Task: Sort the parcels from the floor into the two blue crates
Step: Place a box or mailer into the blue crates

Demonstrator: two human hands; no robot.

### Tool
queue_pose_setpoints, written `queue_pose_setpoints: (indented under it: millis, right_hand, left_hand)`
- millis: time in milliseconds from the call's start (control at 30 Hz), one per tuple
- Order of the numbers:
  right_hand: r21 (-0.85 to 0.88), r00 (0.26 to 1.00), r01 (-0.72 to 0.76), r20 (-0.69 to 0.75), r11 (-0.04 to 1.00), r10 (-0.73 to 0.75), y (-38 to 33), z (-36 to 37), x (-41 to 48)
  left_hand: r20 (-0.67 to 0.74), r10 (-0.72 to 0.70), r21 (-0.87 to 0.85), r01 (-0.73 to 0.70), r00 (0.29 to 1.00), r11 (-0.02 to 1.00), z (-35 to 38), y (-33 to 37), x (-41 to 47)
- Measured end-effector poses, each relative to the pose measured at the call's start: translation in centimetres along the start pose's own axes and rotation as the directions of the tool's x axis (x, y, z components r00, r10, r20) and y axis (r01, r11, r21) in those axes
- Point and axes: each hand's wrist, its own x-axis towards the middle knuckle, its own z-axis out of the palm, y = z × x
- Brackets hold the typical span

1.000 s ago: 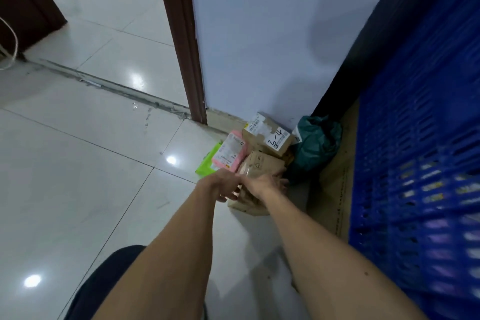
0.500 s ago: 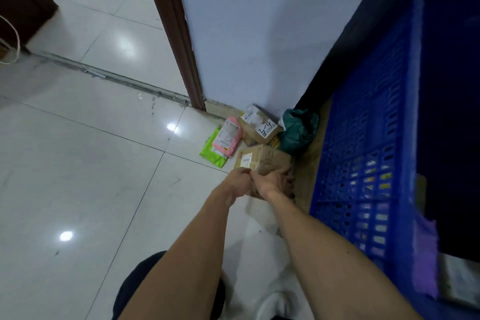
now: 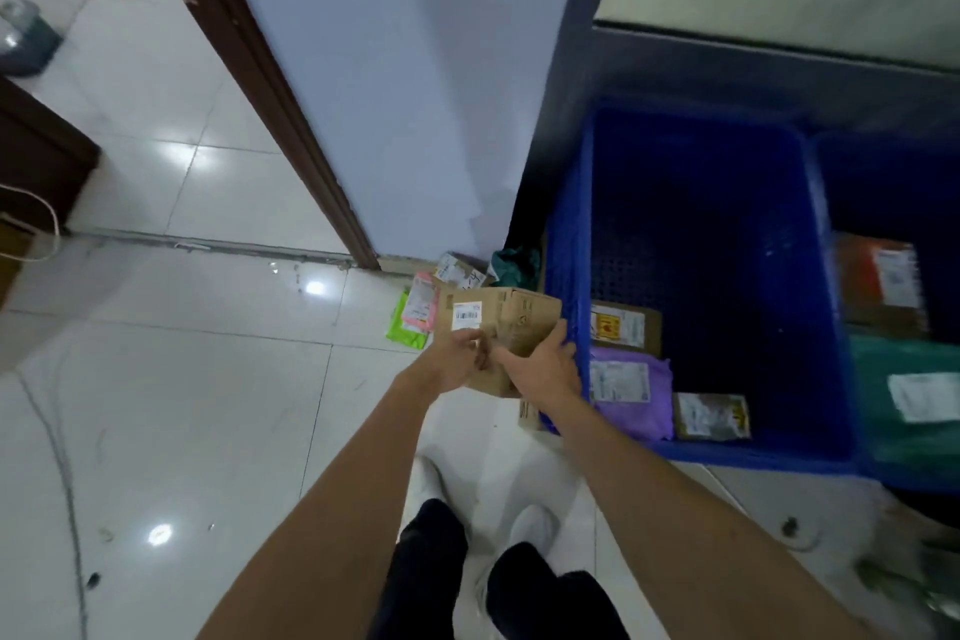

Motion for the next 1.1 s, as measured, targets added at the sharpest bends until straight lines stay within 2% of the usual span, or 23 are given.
queue_pose_setpoints:
  millis: [133,200,333,467,567,767,933,1100]
  right_hand:
    - [0.129,0.999,0.040,0.020,0.991,-0.043,0.1,-4.6,-4.5]
    - [0.221,0.998,0.064,0.002,0.973,-0.067,0.1,-6.9,-6.3]
    - [0.414,0.998,0.065,-0.018,0.908,-0.063,1.3,-10.5,-8.4]
    - [0.577,0.997,0.063,-0.072,0.815,-0.026,3.0,-14.3,-10.5]
    - [0.651,0.994,0.063,-0.107,0.757,0.010,3.8,-17.1,-12.1]
    - [0.793,0.998,0.018,-0.052,0.609,0.039,7.3,-20.2,-13.4]
    - [0.830,0.994,0.022,-0.076,0.558,0.074,10.0,-21.3,-14.5]
    - [0.890,0.997,-0.022,-0.016,0.455,0.078,12.9,-22.6,-14.4]
  left_hand:
    - [0.042,-0.108,0.126,0.102,0.993,0.987,-0.3,3.1,-4.9]
    - [0.017,-0.032,0.334,0.025,0.999,0.942,-0.8,3.6,-5.8]
    - [0.061,0.091,0.497,-0.109,0.994,0.861,-2.0,3.3,-5.0]
    - [0.076,0.170,0.573,-0.183,0.982,0.799,-0.7,7.6,-8.2]
    - [0.068,0.157,0.544,-0.168,0.985,0.822,0.2,9.9,-9.4]
    - [0.099,0.201,0.355,-0.224,0.975,0.908,2.5,13.5,-10.9]
    - [0.187,0.188,0.294,-0.238,0.964,0.926,5.2,15.0,-11.5]
    - [0.229,0.225,0.275,-0.285,0.947,0.918,8.4,16.0,-12.4]
